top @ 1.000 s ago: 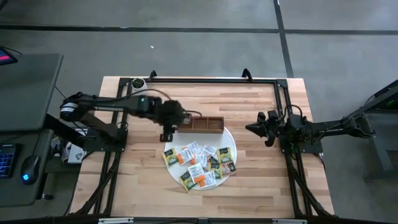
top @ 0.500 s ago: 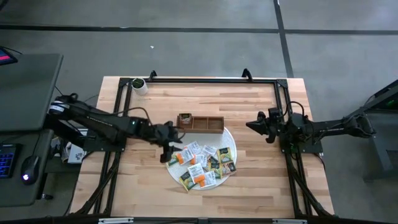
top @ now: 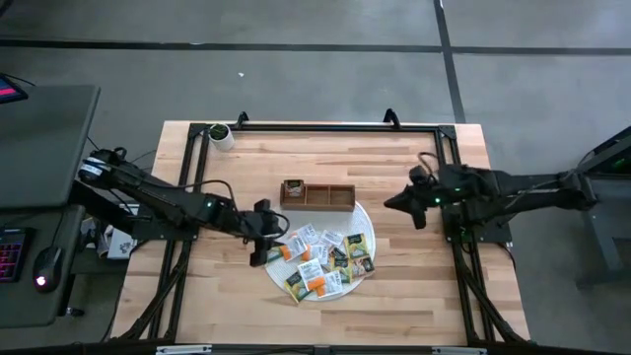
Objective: Pick & Place Tea
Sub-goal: Put the brown tea bag into the left section of the wooden organizer
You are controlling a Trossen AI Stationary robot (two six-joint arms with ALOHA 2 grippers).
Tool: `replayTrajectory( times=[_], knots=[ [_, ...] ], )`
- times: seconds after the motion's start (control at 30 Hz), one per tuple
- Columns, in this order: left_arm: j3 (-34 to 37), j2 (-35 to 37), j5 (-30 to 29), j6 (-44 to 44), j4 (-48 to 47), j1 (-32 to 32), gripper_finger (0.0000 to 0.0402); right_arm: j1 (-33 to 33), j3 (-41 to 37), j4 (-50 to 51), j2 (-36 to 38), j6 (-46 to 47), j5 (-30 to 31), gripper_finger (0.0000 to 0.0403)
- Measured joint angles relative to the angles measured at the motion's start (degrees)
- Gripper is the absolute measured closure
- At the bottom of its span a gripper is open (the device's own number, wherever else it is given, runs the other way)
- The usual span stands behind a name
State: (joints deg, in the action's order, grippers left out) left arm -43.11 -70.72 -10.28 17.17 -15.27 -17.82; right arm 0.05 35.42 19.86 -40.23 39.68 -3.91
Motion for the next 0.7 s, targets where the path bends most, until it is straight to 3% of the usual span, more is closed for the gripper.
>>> replayTrajectory(
  times=[0.17, 0.27, 0.47, 0.7],
  knots=[
    [0.02, 1.62, -2.08, 0.09, -6.34, -2.04, 0.0239, 0.0, 5.39, 17.15, -7.9, 11.67, -4.22, 0.0391],
    [0.02, 2.79, -3.9, 0.55, -8.63, -3.71, 0.0239, 1.38, 5.36, 21.34, -11.6, 18.16, -8.15, 0.0391],
    [0.02, 4.92, -8.69, 2.05, -12.54, -7.68, 0.0239, 9.14, 1.27, 11.71, -17.28, 27.24, -9.45, 0.0391],
    [0.02, 5.05, -11.24, 4.58, -13.84, -12.74, 0.0239, 17.74, -4.69, -3.3, -21.49, 37.52, -0.38, 0.0391]
  ],
)
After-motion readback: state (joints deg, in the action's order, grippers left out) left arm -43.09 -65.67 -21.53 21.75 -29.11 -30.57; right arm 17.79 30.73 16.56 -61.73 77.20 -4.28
